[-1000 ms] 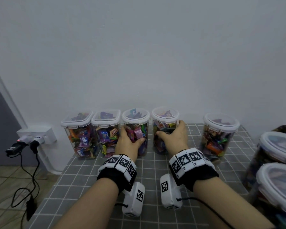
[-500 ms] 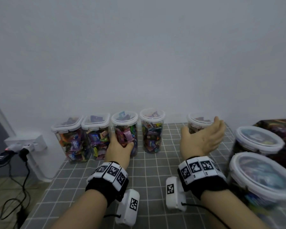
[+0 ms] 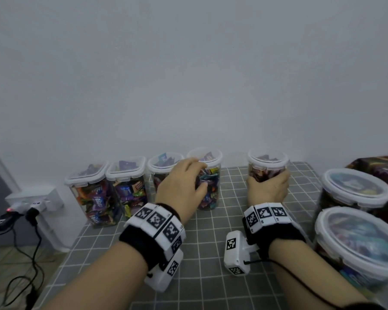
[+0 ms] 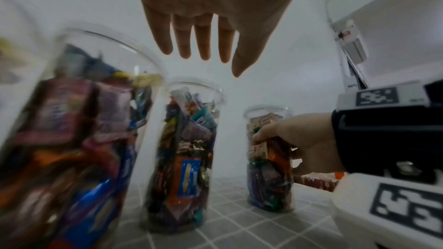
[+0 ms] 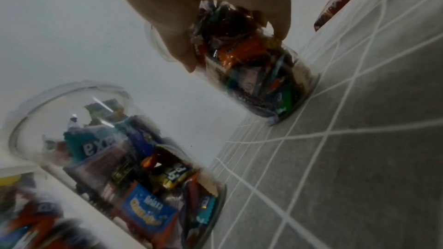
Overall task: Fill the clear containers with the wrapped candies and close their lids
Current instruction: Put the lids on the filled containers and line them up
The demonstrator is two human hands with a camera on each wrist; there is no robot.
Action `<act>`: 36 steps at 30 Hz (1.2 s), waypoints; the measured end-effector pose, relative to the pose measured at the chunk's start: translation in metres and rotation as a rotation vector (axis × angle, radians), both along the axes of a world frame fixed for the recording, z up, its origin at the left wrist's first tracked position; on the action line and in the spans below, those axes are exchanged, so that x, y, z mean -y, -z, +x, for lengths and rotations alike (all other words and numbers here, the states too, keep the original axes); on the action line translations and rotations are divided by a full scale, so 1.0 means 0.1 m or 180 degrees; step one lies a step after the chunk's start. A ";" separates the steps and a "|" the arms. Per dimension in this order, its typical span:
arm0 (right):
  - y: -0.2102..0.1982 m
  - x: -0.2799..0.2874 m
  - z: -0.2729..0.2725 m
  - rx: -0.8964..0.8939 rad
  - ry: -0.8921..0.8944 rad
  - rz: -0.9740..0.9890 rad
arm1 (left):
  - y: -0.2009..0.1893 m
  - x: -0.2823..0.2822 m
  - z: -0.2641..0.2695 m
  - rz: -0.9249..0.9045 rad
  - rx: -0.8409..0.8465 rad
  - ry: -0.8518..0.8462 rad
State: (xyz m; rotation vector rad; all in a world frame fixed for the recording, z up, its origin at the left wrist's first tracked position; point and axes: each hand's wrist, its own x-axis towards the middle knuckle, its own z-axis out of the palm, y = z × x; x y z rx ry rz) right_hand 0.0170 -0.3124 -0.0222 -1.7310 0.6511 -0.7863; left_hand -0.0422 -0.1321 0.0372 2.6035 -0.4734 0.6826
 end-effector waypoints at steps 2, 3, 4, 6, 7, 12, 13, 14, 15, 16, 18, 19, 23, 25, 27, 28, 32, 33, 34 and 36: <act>0.02 -0.02 0.06 0.0041 -0.0128 0.0005 | -0.07 0.13 0.09 0.0267 0.0102 0.0119; 0.03 -0.03 0.08 0.0055 -0.0214 0.0012 | -0.10 0.19 0.14 0.0383 0.0117 0.0155; 0.03 -0.04 0.11 0.0071 -0.0292 0.0012 | -0.11 0.25 0.18 0.0512 0.0120 0.0161; 0.04 -0.08 0.15 0.0109 -0.0400 -0.0011 | -0.11 0.33 0.29 0.0786 0.0087 0.0070; 0.04 -0.10 0.16 0.0127 -0.0442 -0.0026 | -0.10 0.34 0.35 0.0885 0.0069 0.0010; 0.08 -0.23 0.20 0.0144 -0.0667 -0.0183 | -0.02 0.31 0.46 0.1050 0.0059 0.0013; 0.08 -0.25 0.20 0.0131 -0.0687 -0.0203 | -0.03 0.28 0.46 0.1014 0.0083 0.0039; 0.07 -0.26 0.20 0.0108 -0.0682 -0.0228 | -0.03 0.26 0.46 0.0983 0.0117 0.0067; 0.06 -0.27 0.20 0.0075 -0.0660 -0.0250 | -0.03 0.23 0.47 0.0968 0.0141 0.0101; 0.05 -0.28 0.20 0.0051 -0.0635 -0.0270 | -0.03 0.21 0.47 0.0962 0.0145 0.0135; 0.04 -0.29 0.19 0.0011 -0.0602 -0.0298 | -0.02 0.18 0.47 0.0960 0.0110 0.0189; 0.04 -0.30 0.19 -0.0020 -0.0600 -0.0303 | -0.02 0.17 0.48 0.0963 0.0096 0.0203; -0.01 -0.30 0.14 -0.0163 -0.0655 -0.0257 | -0.03 0.16 0.51 0.0955 0.0057 0.0224; -0.08 -0.30 0.05 -0.0261 -0.0666 -0.0204 | -0.04 0.16 0.50 0.0928 0.0003 0.0229; -0.18 -0.32 -0.09 -0.0329 -0.0668 -0.0172 | -0.05 0.17 0.46 0.0897 -0.0010 0.0252; -0.24 -0.33 -0.18 -0.0311 -0.0689 -0.0200 | -0.05 0.18 0.43 0.0877 -0.0001 0.0263; -0.44 -0.36 -0.59 0.0074 -0.0881 -0.0523 | 0.02 0.24 0.26 0.0659 0.0093 0.0296; -0.48 -0.35 -0.71 0.0167 -0.0945 -0.0632 | 0.04 0.26 0.20 0.0523 0.0146 0.0310; -0.50 -0.34 -0.83 0.0260 -0.1011 -0.0750 | 0.07 0.28 0.14 0.0354 0.0211 0.0331; -0.54 -0.29 -1.07 0.0459 -0.1140 -0.1012 | 0.15 0.35 -0.02 0.0075 0.0166 0.0367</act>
